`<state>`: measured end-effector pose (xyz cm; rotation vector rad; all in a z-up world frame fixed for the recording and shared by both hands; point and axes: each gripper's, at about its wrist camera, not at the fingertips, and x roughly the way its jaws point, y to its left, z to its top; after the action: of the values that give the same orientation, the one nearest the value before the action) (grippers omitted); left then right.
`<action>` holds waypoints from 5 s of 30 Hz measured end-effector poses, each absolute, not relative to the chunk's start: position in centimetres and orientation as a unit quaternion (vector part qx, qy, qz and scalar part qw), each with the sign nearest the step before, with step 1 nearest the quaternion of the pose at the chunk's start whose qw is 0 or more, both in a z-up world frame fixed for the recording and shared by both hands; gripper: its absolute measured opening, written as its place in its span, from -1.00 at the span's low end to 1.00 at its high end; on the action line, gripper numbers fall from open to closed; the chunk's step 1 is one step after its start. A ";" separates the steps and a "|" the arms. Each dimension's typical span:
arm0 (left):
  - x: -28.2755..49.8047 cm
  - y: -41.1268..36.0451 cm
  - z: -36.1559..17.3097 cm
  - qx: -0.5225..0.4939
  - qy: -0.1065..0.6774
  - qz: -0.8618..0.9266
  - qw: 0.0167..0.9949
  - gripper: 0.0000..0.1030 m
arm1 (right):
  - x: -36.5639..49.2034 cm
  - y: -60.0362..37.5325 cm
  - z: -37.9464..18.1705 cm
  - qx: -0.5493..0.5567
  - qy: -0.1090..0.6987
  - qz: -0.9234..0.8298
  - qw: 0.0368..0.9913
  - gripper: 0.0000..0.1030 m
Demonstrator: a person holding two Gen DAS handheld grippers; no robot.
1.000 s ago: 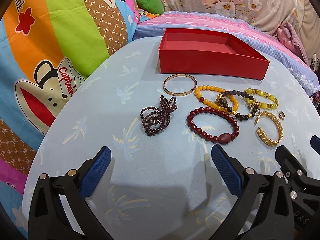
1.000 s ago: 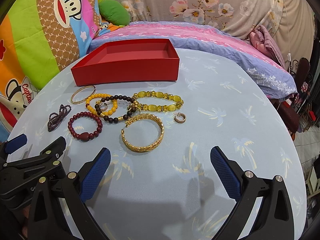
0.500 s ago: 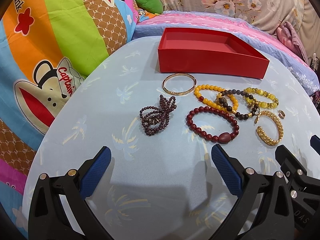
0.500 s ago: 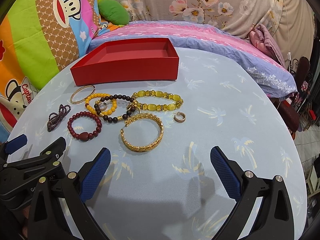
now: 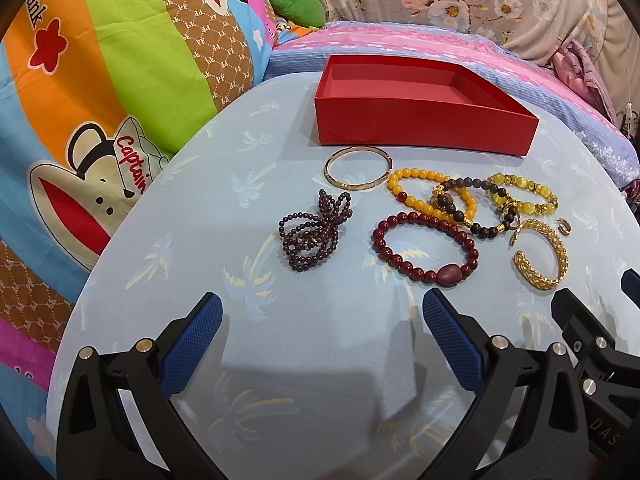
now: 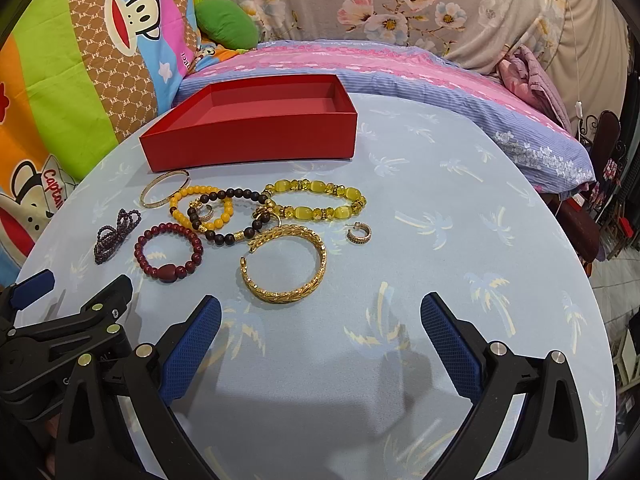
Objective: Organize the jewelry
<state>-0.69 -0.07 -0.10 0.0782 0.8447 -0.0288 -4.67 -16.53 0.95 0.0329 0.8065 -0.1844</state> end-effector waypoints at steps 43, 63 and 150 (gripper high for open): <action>1.0 2.5 0.4 -0.002 0.421 -0.008 0.907 0.86 | -2.8 -19.1 1.0 0.049 0.415 -0.090 0.904 0.87; 3.8 3.7 -0.1 -0.015 0.430 -0.004 0.903 0.86 | 0.0 -18.4 0.3 0.064 0.437 -0.054 0.895 0.30; 32.9 -6.9 5.5 0.024 0.428 -0.148 0.891 -0.86 | 30.9 -20.4 5.4 0.030 0.454 0.013 0.890 0.08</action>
<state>32.92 -6.86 5.50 0.0497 0.8876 -0.3068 30.87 -20.41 5.41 0.0626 0.9426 0.0269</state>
